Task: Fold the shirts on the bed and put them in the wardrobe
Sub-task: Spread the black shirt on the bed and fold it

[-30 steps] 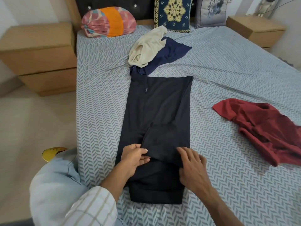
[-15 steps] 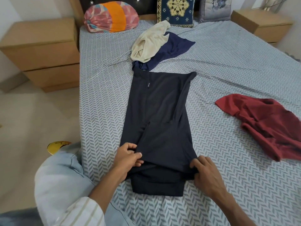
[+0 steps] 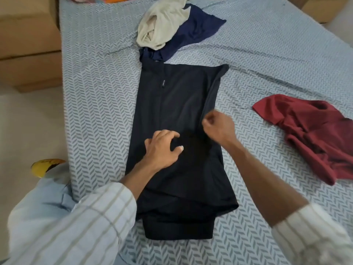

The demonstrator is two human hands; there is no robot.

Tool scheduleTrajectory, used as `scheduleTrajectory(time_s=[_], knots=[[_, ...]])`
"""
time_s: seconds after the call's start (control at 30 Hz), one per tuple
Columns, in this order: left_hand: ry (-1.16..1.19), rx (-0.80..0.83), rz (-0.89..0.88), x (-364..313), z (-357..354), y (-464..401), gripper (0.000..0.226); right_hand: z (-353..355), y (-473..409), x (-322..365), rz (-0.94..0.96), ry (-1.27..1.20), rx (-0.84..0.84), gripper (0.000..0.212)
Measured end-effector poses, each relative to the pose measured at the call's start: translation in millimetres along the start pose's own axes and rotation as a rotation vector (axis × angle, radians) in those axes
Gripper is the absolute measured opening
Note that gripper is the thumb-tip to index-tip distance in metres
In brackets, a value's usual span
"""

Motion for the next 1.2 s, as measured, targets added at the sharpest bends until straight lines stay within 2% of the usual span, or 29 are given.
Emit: scheduleTrajectory(time_s=[0.13, 0.3, 0.43, 0.57, 0.7, 0.8, 0.9, 0.97, 1.0, 1.07, 1.1, 1.2], knots=[[0.053, 0.108, 0.112, 20, -13, -15, 0.040, -8, -91, 17, -0.143, -0.027, -0.070, 0.029], [0.182, 0.125, 0.124, 26, -16, -25, 0.020, -4, -172, 14, -0.381, -0.168, -0.167, 0.059], [0.185, 0.102, 0.102, 31, -22, -26, 0.009, -7, -197, 11, -0.469, -0.266, -0.193, 0.056], [0.223, 0.100, 0.099, 32, -22, -27, 0.006, -9, -211, 16, -0.399, -0.242, -0.328, 0.048], [0.266, 0.121, 0.094, 32, -21, -26, 0.005, -15, -219, 51, -0.126, -0.179, -0.450, 0.035], [0.358, 0.144, 0.112, 34, -19, -26, 0.003, -36, -222, 69, 0.017, -0.116, -0.305, 0.026], [0.459, 0.165, 0.124, 34, -15, -26, 0.011, -57, -222, 68, -0.017, -0.020, -0.051, 0.052], [0.482, 0.174, 0.129, 34, -14, -26, 0.012, -65, -220, 62, -0.073, 0.061, 0.016, 0.065], [0.482, 0.180, 0.130, 34, -14, -25, 0.011, -67, -220, 59, -0.074, 0.098, 0.016, 0.057], [0.474, 0.181, 0.129, 34, -15, -26, 0.010, -69, -222, 59, -0.073, 0.108, -0.008, 0.019], [0.478, 0.179, 0.130, 34, -16, -26, 0.009, -68, -223, 60, -0.072, 0.082, -0.022, 0.008], [0.489, 0.183, 0.133, 34, -17, -26, 0.010, -67, -225, 65, -0.026, -0.043, -0.128, 0.012]])
Point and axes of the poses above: each hand's wrist, its own y-axis away from the middle knuckle, its own z-axis out of the back of the hand, x = y × z, the point moved 1 cm from there along -y, towards the middle knuckle, and after that the axes turned 5 degrees about -y, right-handed, at the moved point
